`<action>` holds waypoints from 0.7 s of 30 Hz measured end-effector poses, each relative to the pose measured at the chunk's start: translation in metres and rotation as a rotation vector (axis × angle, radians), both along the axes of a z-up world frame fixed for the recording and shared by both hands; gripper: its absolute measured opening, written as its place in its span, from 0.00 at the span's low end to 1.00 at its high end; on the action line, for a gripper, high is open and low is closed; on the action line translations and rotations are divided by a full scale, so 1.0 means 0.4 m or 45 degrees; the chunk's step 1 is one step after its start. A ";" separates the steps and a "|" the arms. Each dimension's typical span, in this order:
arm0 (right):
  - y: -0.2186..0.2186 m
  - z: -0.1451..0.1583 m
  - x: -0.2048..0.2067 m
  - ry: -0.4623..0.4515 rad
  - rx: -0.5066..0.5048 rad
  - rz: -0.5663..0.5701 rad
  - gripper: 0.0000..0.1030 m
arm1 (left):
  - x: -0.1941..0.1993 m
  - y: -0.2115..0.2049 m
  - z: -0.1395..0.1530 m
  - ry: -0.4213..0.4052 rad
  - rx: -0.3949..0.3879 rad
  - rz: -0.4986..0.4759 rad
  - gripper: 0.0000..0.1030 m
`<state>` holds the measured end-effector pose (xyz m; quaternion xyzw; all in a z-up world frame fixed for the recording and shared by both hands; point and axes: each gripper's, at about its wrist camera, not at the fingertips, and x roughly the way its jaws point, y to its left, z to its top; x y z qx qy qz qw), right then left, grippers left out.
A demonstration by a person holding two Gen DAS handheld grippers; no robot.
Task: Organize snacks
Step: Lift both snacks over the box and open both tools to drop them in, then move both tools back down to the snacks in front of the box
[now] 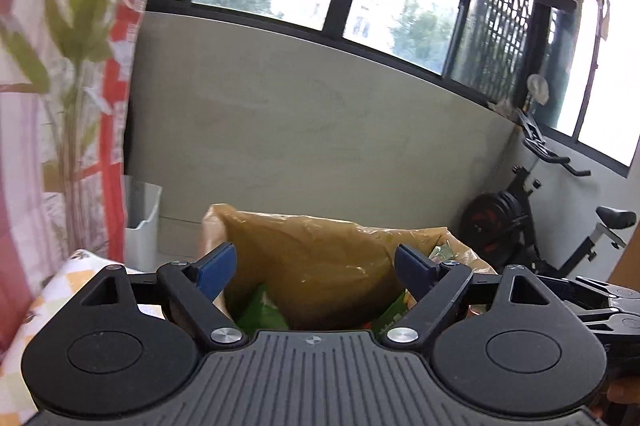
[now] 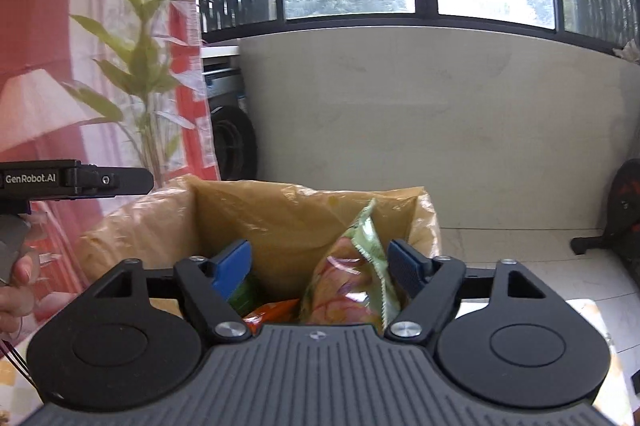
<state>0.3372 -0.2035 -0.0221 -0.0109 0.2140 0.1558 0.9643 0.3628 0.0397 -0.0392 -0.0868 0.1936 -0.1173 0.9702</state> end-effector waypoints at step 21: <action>-0.022 -0.011 -0.173 -0.069 -0.025 0.046 0.89 | -0.209 -0.007 -0.040 0.010 0.214 0.079 0.88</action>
